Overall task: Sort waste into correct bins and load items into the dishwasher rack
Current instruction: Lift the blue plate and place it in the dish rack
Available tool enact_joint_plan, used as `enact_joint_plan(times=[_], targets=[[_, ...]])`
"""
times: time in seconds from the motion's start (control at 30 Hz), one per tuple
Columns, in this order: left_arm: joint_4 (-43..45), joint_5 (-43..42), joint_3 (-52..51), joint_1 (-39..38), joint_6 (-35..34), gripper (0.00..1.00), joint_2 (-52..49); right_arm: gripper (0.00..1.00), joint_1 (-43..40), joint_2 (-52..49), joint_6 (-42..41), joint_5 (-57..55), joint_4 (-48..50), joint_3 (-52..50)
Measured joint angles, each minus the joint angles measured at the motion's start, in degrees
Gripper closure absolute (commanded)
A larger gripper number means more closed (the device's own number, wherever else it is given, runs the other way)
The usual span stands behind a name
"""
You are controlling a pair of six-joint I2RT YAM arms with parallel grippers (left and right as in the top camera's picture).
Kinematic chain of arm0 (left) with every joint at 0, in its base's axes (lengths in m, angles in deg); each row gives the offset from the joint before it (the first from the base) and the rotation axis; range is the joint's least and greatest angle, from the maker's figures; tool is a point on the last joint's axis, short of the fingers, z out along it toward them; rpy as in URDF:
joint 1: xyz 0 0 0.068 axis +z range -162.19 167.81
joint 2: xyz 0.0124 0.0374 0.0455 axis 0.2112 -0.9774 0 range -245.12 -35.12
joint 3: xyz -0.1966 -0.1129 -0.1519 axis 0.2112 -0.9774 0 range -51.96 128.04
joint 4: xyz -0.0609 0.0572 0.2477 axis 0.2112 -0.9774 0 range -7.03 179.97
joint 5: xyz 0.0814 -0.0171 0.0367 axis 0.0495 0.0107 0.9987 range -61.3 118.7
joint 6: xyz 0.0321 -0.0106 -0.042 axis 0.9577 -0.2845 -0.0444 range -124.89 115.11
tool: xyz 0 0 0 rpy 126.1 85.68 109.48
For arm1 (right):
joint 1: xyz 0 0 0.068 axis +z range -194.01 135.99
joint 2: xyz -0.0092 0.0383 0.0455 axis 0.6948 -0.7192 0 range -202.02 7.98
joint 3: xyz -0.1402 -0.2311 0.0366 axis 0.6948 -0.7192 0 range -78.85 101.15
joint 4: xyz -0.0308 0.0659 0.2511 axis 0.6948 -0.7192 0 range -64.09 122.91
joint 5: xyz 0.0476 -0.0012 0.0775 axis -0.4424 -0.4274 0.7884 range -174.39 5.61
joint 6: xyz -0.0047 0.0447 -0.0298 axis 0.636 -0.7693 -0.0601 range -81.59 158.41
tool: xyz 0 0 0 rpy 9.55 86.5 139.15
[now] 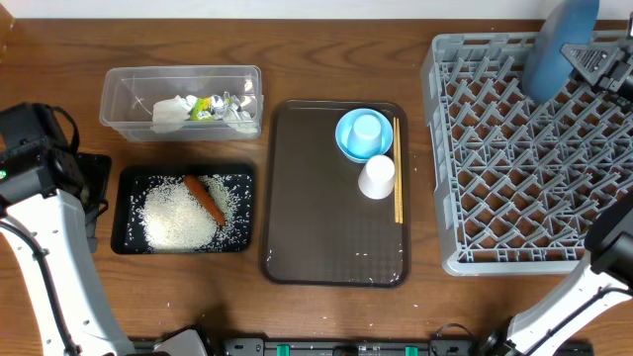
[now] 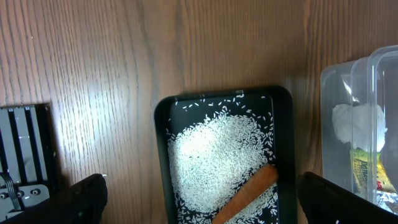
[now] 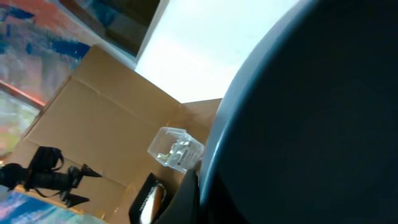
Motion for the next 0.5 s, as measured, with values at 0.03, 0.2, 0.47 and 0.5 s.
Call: enact_joint_plan(times=[0.03,0.2,0.47,0.5], targets=[[0.0,0.0,0.0,0.0,0.0,0.01,0.0,0.99,-0.3,0.0,-0.8,0.2,-0.3,0.0],[0.0,0.0,0.0,0.0,0.0,0.01,0.0,0.99,-2.0,-0.1,-3.6,0.6,-1.0,0.0],[0.0,0.0,0.0,0.0,0.0,0.01,0.0,0.83,-5.6,-0.1,-6.2,-1.7,-5.4,0.0],[0.0,0.0,0.0,0.0,0.0,0.01,0.0,0.78,-6.2,-0.1,-6.2,-2.5,-5.9,0.0]])
